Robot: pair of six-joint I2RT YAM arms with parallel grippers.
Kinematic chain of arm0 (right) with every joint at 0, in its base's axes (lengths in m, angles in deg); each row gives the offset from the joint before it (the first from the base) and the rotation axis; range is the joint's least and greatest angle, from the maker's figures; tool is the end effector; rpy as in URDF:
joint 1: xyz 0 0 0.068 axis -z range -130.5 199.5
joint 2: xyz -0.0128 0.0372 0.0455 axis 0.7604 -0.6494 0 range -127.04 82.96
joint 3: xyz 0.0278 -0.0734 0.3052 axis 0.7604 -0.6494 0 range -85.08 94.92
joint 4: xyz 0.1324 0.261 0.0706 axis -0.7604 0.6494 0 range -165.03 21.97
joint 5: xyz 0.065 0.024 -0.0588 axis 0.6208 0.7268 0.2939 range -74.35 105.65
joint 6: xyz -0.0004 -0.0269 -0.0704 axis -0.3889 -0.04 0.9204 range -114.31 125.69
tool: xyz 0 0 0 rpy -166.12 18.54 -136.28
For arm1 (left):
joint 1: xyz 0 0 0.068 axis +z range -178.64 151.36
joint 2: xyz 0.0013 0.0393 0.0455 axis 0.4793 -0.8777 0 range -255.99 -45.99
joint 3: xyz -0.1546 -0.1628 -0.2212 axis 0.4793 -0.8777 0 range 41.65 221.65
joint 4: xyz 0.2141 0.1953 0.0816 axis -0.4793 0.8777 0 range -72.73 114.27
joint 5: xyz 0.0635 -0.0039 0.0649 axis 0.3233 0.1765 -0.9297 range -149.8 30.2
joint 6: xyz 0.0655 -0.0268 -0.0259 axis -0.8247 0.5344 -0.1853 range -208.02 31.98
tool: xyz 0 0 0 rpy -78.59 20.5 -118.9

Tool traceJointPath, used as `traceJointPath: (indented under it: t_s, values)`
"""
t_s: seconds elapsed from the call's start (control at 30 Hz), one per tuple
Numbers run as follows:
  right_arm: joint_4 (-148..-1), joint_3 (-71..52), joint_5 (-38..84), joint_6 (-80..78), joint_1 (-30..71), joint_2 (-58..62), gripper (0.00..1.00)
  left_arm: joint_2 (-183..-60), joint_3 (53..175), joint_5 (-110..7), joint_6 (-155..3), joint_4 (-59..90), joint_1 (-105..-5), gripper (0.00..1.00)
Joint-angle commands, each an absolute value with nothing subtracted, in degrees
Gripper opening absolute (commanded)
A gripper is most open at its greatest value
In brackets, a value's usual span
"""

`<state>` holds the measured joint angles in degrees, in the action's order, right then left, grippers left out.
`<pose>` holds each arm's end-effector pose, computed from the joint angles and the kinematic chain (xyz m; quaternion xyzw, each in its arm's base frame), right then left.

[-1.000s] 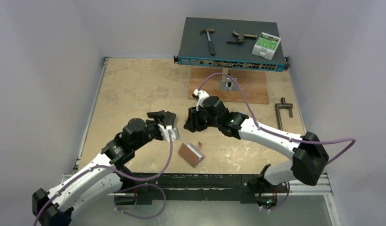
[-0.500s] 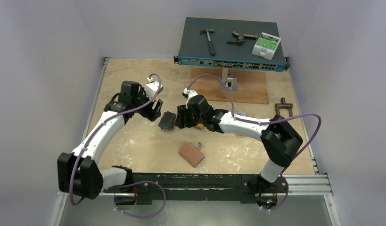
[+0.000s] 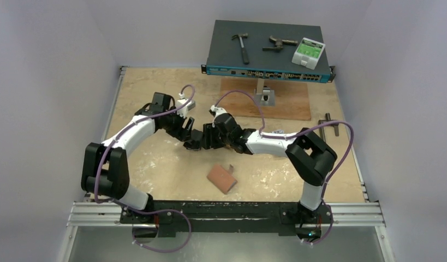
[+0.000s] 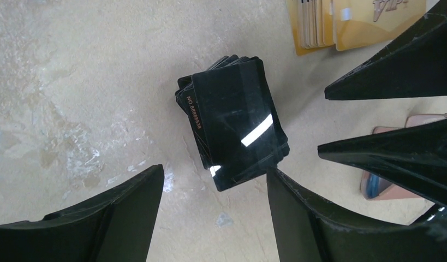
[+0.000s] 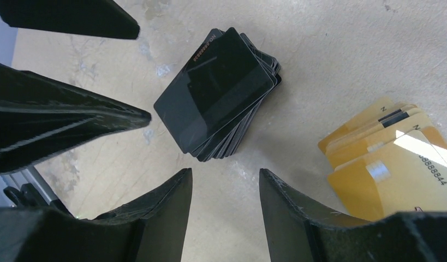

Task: Put the credit cards into the card holder
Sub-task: Pick up the credit card from the center of the board.

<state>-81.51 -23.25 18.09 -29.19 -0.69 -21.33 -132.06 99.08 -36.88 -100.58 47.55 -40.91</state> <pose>0.2919 0.3545 0.1814 -0.1282 0.8815 0.3209 0.3217 0.3347 -0.0981 0.2221 0.2550 0.9107 -0.1908 0.2631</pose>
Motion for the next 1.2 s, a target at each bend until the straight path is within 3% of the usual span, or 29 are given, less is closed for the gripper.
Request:
traceJointPath:
  t_s: [0.0,0.4,0.7,1.17]
  values:
    - [-86.41,-20.77,16.46,-30.99,-0.75,-22.19,0.48,-134.75,101.35,-34.99,-100.04,44.27,-40.41,0.69]
    - [-91.8,-21.28,18.99,-35.83,2.15,-25.62,0.51,-138.9,104.57,-32.6,-100.7,45.61,-39.45,0.63]
    - [-93.9,-19.2,22.8,-39.3,4.56,-29.67,0.51,-139.37,106.19,-41.8,-110.31,46.57,-40.32,0.6]
    - [-96.98,-19.21,24.83,-41.15,4.74,-31.85,0.5,-141.1,104.91,-44.05,-111.63,43.69,-43.08,0.6]
